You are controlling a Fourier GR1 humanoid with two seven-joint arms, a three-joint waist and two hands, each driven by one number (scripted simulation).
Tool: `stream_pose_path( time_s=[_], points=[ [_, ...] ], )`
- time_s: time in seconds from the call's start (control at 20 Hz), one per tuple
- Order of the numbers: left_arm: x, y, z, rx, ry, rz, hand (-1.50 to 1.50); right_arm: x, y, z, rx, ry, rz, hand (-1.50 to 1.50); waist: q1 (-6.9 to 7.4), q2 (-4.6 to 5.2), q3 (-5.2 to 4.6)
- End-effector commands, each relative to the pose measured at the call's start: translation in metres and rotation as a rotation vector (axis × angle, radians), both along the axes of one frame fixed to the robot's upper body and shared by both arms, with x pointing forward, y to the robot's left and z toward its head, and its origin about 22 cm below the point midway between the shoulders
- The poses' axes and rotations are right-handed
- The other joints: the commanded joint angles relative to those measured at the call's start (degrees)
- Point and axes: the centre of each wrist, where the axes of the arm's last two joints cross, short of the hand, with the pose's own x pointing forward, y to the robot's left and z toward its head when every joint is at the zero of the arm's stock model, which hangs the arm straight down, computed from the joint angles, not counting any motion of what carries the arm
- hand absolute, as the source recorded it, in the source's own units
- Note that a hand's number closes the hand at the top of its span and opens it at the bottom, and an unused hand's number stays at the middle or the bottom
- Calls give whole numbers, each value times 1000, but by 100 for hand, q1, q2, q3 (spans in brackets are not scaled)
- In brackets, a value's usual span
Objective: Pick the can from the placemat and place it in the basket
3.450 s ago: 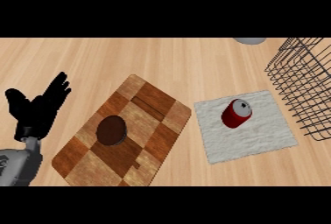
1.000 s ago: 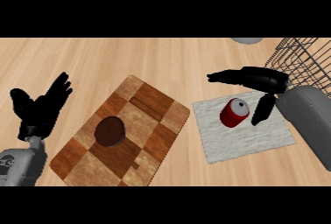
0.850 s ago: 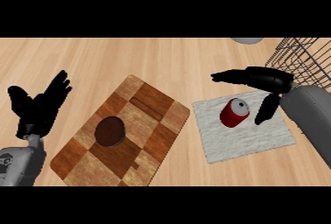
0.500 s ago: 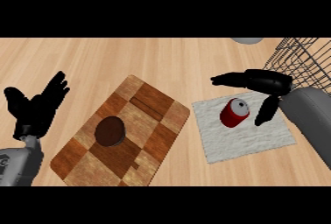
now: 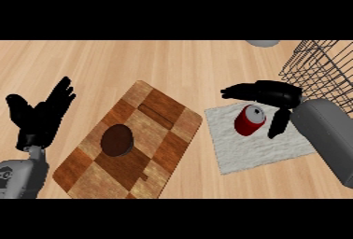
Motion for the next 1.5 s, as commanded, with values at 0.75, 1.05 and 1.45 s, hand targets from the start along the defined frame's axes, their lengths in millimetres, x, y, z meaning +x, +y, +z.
stream_pose_path(
  time_s=[0.75, 1.05, 1.45],
  points=[
    [-4, -1, -10, 5, 10, -13, 0, -1, 26, -44, -70, 22, -364, 150, 38, 6, -7],
    [-3, 8, -5, 10, -2, 15, 0, 7, -11, -42, -19, 65, -993, 150, -137, 28, -52],
    [8, -9, 5, 0, -24, -55, 0, 39, 88, -4, 279, 93, -1592, 150, 319, 60, -21]
  ],
)
